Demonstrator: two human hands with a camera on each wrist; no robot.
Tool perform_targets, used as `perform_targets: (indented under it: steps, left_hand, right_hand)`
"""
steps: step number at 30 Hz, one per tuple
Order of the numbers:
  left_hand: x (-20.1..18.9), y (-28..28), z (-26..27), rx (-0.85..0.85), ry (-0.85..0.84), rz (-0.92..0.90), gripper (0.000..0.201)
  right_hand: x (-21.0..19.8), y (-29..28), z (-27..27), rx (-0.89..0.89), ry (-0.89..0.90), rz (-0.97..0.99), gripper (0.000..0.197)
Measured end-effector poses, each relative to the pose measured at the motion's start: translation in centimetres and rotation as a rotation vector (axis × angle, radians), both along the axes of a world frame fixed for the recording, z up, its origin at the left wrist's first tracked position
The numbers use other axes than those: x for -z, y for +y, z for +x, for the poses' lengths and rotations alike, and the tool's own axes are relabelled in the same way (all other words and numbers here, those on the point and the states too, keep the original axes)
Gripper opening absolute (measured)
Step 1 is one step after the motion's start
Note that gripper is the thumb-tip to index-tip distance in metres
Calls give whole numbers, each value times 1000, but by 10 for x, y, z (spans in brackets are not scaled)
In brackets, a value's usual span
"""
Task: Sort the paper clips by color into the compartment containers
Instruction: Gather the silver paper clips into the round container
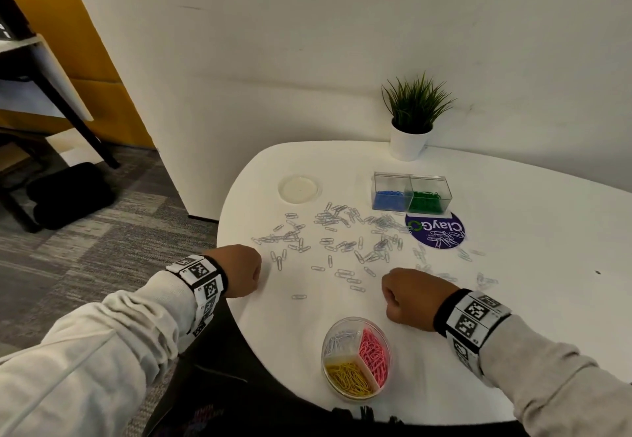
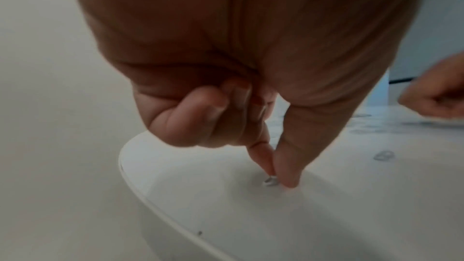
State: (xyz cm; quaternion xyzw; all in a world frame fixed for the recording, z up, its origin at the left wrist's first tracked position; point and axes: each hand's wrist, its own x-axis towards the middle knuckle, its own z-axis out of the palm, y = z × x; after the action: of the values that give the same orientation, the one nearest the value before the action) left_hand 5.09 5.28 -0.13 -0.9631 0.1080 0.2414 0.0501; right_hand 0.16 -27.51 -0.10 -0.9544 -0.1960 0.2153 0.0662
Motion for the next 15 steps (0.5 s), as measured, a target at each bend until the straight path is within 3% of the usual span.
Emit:
perform_targets:
  steps: [4,8,11,15]
  left_hand:
    - [3,-8,-4,62,20,64,28]
    - [-7,-15,0,70,47,-75,29]
    - [-22,-28,-5,90,40,-216,19]
    - [-45,-62,-30,262,45,-375,7]
  right_hand:
    - [-37,32,-22,-154,-45,192,3]
    - [-35,58,-44,-364,-100,125,15]
    - [-28,51,-44,-349,-91,140,29]
    - [-40,15,-33,-166,-172,293,28]
